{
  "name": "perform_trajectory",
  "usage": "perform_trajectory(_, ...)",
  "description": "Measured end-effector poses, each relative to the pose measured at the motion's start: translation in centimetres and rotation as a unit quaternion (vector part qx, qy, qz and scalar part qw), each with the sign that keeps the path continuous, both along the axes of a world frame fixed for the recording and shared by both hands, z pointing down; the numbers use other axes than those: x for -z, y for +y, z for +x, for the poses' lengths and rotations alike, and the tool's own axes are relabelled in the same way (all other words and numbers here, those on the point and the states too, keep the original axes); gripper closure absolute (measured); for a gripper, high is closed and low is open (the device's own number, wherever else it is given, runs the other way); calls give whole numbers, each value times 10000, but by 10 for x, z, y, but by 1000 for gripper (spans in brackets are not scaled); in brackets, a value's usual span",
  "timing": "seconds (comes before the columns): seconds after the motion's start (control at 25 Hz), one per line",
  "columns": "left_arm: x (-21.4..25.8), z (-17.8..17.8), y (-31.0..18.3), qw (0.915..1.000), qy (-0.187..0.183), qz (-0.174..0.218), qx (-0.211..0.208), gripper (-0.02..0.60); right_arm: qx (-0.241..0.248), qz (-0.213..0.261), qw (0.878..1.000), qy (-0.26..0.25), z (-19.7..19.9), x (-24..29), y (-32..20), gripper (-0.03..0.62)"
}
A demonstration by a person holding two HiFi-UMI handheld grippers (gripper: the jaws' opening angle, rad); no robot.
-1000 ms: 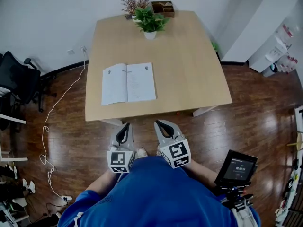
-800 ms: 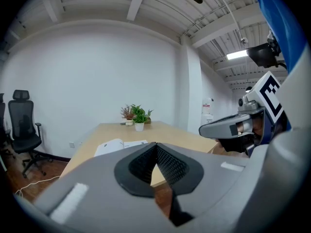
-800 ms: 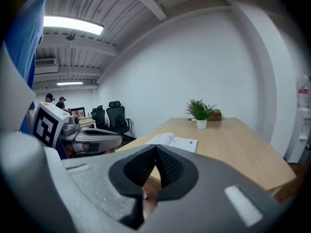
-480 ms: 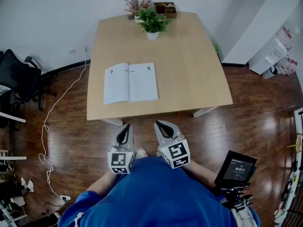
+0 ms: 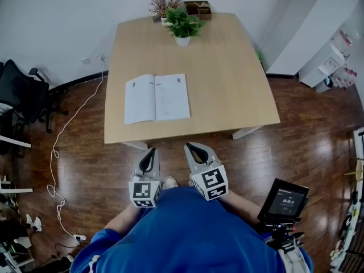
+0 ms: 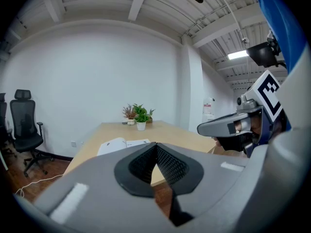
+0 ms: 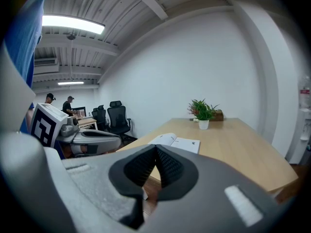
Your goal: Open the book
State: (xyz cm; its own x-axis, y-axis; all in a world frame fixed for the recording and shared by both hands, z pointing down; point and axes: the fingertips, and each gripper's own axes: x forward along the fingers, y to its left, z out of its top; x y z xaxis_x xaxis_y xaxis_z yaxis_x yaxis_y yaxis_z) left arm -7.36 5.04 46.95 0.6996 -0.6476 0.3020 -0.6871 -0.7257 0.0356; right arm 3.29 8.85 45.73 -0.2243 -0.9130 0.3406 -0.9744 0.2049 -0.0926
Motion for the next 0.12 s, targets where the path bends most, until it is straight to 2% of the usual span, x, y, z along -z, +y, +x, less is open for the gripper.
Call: perform_trajectory(0.12, -2, 0, -2, 10000, -4, 47, 12, 574, -5, 24, 10000, 10, 2, 0, -1, 591)
